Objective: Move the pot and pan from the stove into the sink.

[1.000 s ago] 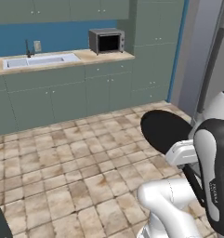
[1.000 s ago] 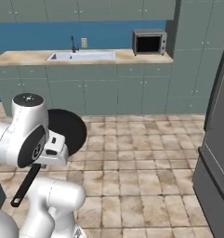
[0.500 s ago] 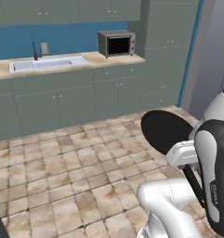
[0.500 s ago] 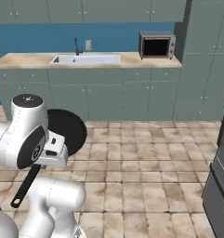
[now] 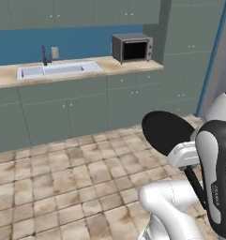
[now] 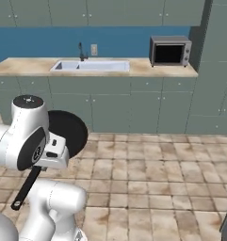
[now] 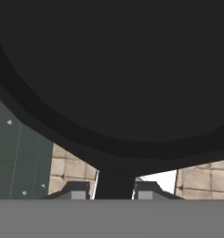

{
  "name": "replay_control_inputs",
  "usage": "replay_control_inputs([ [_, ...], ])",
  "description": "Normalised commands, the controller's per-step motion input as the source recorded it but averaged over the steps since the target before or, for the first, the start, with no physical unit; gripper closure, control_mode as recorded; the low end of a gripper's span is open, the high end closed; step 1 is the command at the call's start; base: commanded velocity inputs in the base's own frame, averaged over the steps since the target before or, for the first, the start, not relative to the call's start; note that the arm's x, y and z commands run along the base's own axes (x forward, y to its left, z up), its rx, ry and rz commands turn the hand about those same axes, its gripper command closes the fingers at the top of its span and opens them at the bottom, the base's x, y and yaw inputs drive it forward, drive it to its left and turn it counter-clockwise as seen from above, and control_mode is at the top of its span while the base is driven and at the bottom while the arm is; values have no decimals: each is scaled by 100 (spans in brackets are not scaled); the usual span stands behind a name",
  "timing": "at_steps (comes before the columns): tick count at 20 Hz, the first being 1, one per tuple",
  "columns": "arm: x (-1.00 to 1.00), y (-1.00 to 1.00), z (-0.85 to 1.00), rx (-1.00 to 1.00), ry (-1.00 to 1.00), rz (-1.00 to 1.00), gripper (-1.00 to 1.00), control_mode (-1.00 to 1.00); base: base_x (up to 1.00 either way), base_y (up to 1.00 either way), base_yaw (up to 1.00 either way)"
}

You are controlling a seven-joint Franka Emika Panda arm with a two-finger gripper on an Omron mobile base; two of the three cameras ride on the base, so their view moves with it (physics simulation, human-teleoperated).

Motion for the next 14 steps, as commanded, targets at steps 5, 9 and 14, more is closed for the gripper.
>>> replay_control_inputs([
  [5,0,0,0,0,0,0,100,100,90,2,10],
  [9,0,0,0,0,0,0,100,100,92,0,9],
  [14,0,0,0,0,0,0,100,100,93,0,7],
])
